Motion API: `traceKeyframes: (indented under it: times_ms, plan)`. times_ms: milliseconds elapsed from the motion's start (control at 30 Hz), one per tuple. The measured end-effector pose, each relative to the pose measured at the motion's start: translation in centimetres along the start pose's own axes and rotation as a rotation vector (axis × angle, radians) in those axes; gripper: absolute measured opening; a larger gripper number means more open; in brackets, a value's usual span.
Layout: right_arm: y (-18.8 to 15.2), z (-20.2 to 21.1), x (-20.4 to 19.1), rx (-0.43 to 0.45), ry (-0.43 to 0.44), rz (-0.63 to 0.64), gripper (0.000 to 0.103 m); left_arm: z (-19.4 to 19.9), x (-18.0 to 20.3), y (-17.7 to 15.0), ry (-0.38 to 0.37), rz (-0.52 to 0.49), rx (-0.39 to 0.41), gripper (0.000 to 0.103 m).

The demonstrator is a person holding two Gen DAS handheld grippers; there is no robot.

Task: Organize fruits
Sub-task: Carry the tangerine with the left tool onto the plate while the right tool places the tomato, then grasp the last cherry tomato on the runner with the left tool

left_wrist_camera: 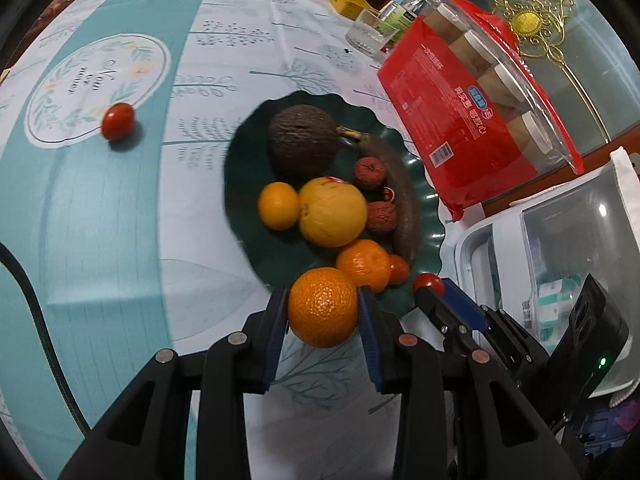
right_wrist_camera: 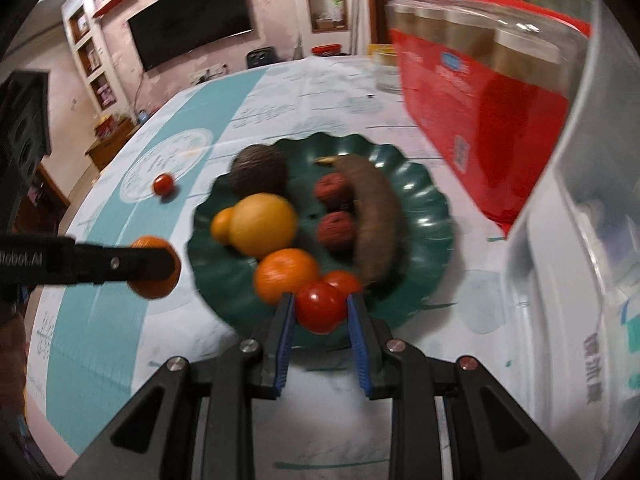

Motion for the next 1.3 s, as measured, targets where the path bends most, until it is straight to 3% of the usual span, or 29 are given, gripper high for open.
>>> traceKeyframes:
  times_ms: [300, 500, 633, 700, 967, 1133, 1300]
  plan:
    - [0.2, -1.0, 3.2, 0.021, 0.0, -0.068, 0.027, -2.0, 1.6, 0.1, 0.004, 0.001, 0.028, 0.033]
    - [0.6, -1.4, 3.0, 0.033, 0.033, -0.056, 0.027, -2.5, 1.2, 0.3, 0.035, 0.024, 0.028, 0.034]
    - [0.7, -1.5, 3.1, 0.039, 0.047, -0.07, 0.028, -1.7, 0.8, 0.4, 0.053, 0.045, 0.053, 0.042]
    - [0.7, -1.6, 3.2, 0.033, 0.049, -0.075, 0.031, -1.4, 0.6, 0.4, 0.071, 0.052, 0.057, 0.05]
    - [0.3, -0.8, 2.7, 0.043, 0.062, -0.079, 0.042, 0.6, -1.1, 0.1, 0.14, 0.071, 0.045, 0.065]
    - [-0.3, -0.2, 1.7, 0.044, 0.033, -0.086, 0.049, 1.9, -2.9, 0.8, 0.203, 0.06, 0.055, 0.066]
    - [-0.8, 0.2, 0.2, 0.041, 0.001, -0.082, 0.056, 3.2, -5.5, 2.5, 0.214, 0.074, 0.093, 0.068]
Point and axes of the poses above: each gripper's, at about its wrist camera, not at the fingertips, and z roughly against the way its jaws point, x to its right, y to its top, the point moved 1 cm from there along -z, roughly the way its jaws point, and after that the axes turned 6 degrees about y, right-handed, at the moved point
